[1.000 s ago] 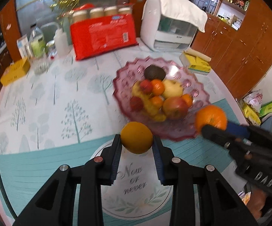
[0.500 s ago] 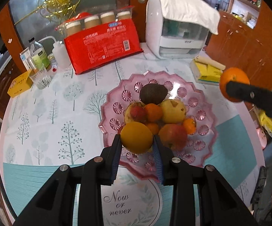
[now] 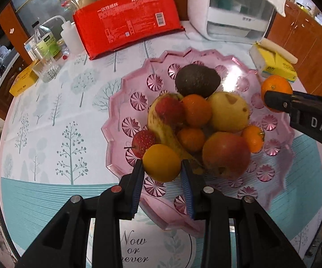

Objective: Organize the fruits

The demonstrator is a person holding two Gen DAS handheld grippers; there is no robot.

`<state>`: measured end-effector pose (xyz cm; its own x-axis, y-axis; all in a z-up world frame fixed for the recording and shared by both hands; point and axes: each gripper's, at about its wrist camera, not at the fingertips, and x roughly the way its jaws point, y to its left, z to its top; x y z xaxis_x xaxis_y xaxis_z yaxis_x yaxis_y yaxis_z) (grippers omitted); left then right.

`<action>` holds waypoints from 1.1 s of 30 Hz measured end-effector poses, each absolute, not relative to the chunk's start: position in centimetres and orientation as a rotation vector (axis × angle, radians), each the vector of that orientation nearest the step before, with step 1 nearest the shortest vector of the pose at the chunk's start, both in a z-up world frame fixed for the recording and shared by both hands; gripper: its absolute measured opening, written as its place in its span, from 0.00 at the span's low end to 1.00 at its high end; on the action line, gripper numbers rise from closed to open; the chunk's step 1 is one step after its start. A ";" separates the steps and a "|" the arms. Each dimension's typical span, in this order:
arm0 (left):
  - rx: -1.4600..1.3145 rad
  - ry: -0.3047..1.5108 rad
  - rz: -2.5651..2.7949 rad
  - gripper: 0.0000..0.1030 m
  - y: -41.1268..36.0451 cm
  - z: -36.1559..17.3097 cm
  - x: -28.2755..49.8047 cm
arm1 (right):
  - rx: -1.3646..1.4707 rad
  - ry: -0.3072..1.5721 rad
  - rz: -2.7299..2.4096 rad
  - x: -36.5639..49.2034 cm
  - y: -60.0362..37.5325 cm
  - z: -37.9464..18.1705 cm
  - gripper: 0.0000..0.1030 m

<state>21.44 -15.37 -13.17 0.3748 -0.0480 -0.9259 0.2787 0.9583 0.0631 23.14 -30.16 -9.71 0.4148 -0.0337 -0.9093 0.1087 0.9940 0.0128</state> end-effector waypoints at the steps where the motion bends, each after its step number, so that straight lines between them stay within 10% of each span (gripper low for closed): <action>1: 0.227 1.171 -0.208 0.30 -15.4 -13.3 21.5 | 0.058 1.138 -0.096 23.3 -30.1 -10.0 0.37; 13: 0.246 1.207 -0.200 0.31 -15.4 -14.8 22.0 | 0.005 1.177 -0.090 24.2 -29.2 -12.5 0.39; 23: 0.224 1.167 -0.211 0.74 -15.3 -13.5 21.1 | 0.051 1.123 -0.034 23.3 -29.1 -10.6 0.40; 33: 0.186 1.159 -0.205 0.85 -14.0 -10.5 18.1 | 0.092 1.041 0.031 20.0 -28.3 -6.5 0.40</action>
